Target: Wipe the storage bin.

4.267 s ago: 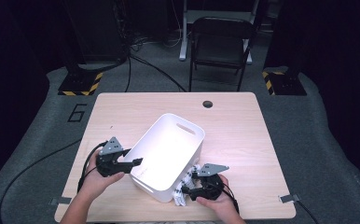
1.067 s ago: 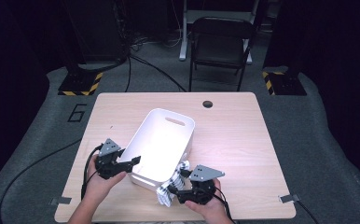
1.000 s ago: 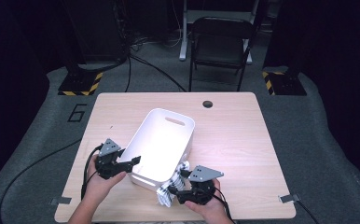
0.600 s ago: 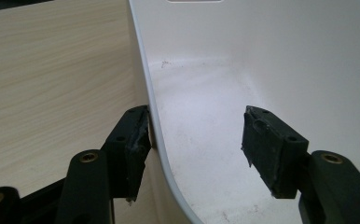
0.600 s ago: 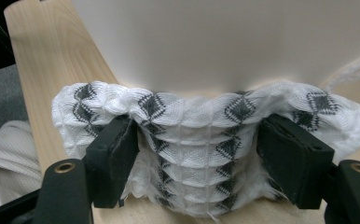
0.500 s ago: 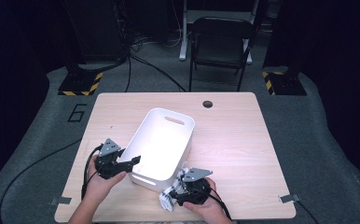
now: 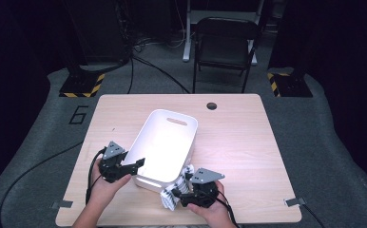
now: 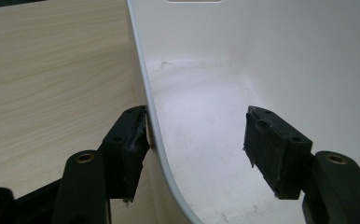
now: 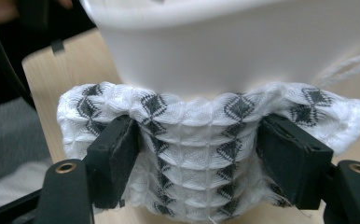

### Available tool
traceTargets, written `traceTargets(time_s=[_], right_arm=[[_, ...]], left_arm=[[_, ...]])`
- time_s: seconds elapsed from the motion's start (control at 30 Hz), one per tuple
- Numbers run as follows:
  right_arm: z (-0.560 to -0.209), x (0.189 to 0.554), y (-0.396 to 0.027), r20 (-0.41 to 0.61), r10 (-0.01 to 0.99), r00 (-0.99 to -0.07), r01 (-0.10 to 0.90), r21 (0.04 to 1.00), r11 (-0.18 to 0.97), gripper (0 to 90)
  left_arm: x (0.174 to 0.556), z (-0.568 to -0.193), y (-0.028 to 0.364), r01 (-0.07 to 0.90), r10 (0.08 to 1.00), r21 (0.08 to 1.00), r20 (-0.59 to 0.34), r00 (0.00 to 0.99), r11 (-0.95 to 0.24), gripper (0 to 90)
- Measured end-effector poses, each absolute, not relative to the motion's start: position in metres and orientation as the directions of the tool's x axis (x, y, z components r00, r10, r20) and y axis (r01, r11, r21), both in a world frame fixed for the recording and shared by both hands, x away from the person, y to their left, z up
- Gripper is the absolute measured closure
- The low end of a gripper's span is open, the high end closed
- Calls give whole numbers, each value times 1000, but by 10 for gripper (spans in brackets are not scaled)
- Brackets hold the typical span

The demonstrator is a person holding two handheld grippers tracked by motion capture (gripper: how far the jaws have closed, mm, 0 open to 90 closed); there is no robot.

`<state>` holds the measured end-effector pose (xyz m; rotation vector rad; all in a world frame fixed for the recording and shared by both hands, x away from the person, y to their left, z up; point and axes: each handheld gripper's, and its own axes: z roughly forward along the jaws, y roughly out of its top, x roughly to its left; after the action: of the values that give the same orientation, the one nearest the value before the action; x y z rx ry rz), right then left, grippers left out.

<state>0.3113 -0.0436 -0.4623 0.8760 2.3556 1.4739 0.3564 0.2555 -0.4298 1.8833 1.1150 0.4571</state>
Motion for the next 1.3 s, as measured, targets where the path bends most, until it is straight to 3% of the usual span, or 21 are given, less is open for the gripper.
traceTargets(time_s=[0.13,0.3,0.87,1.3], right_arm=[[-447,307,-49,114,604,-789,324,912,252,290],[-455,307,-48,126,605,-787,334,910,246,280],[-506,321,-34,87,624,-776,440,784,438,252],[-505,322,-36,72,636,-768,442,779,446,252]], left_arm=[[355,-429,252,517,840,826,-105,532,-224,387],[355,-429,251,521,845,825,-107,523,-218,393],[353,-430,249,520,857,829,-104,505,-206,408],[354,-425,258,537,843,815,-119,524,-218,445]])
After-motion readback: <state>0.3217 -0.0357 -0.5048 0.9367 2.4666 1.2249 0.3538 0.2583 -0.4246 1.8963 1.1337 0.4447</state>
